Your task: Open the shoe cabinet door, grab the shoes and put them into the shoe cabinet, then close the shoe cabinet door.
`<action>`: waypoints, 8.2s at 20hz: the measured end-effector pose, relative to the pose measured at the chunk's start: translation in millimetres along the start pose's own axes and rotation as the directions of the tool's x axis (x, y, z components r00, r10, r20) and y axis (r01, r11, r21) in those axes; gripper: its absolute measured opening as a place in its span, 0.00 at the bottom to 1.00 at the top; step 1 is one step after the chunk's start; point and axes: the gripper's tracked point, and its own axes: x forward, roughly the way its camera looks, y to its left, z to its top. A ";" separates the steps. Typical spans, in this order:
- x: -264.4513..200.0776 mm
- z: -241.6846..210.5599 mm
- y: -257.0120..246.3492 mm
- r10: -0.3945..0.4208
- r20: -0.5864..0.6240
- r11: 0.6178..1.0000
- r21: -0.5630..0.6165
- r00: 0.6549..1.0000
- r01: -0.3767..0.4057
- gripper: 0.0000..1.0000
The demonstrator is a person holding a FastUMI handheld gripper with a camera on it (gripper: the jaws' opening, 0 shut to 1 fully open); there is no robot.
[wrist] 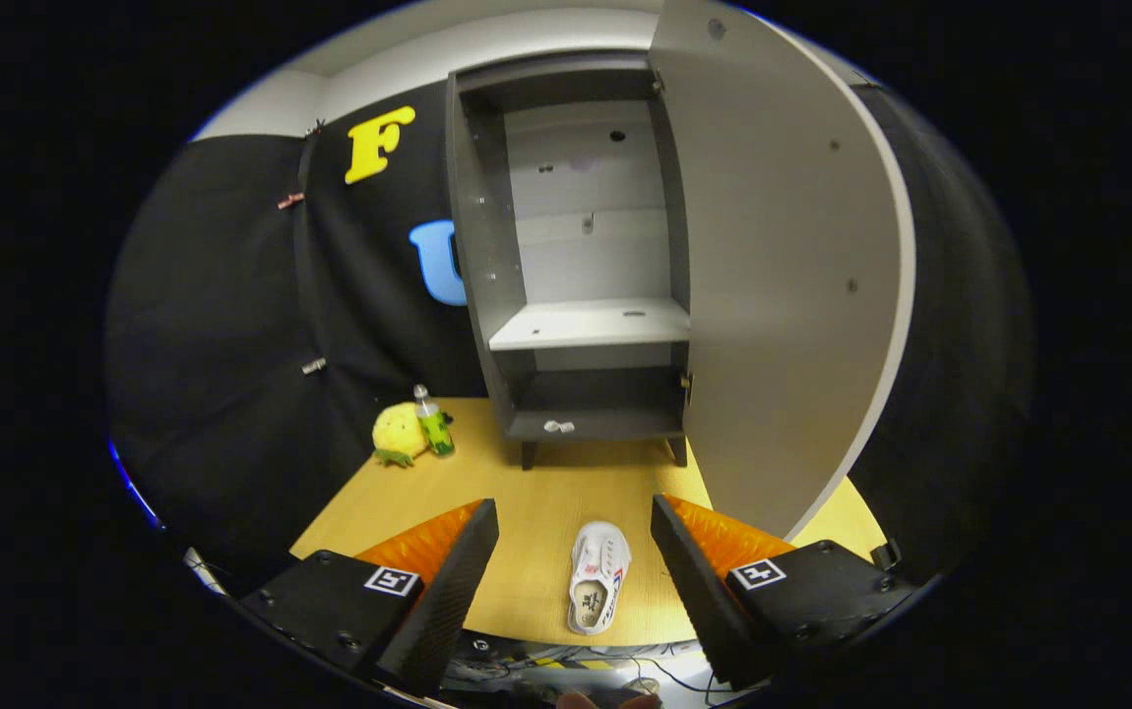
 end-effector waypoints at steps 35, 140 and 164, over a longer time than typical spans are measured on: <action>230.6 -229.0 -7.7 -0.134 -0.184 0.987 0.064 0.974 0.148 0.05; -40.9 252.3 -34.1 -0.154 0.478 0.986 0.018 0.865 0.165 0.98; -43.8 225.5 -287.0 -0.502 0.362 0.865 0.207 0.785 0.457 0.98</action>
